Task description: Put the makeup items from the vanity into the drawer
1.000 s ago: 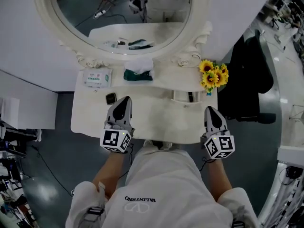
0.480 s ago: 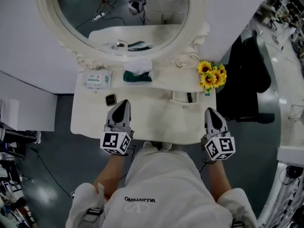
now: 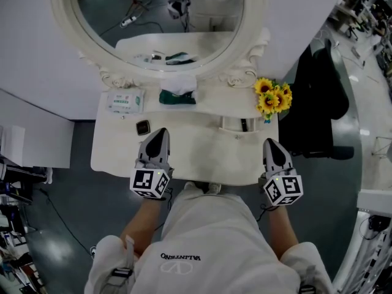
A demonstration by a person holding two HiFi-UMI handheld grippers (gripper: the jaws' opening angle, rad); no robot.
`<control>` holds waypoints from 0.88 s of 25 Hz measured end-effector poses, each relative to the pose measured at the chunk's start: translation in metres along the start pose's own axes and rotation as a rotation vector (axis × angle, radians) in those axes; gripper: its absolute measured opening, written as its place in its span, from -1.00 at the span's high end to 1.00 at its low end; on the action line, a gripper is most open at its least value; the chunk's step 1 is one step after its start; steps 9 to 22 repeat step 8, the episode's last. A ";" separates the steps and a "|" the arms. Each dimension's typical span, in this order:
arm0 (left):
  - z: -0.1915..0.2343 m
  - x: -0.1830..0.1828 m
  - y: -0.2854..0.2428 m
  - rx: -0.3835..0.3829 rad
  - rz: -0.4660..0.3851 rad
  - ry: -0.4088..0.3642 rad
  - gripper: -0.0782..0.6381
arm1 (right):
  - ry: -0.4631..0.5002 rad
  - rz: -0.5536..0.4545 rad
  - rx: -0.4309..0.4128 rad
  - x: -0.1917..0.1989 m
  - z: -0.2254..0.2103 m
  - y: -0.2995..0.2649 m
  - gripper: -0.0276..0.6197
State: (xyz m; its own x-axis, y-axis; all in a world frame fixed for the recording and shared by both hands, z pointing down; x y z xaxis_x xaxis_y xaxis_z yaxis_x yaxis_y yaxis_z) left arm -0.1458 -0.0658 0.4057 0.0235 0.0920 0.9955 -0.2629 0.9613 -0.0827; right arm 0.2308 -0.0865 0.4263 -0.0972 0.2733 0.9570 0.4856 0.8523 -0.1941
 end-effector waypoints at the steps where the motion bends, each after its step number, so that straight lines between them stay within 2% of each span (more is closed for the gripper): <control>1: 0.000 0.000 0.000 0.000 -0.001 0.001 0.77 | -0.001 0.000 0.001 0.000 0.000 0.001 0.88; 22: -0.005 0.005 0.002 0.007 0.010 0.008 0.77 | -0.024 -0.002 0.004 0.003 -0.001 0.002 0.88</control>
Point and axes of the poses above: the fingertips, and each gripper's own axes: y backward along the fingers, z to its left, x out of its underside, the point moved 8 cm from there along y, backward along the fingers, and after that the axes turned 1 degree about -y, right-handed, at the moved point
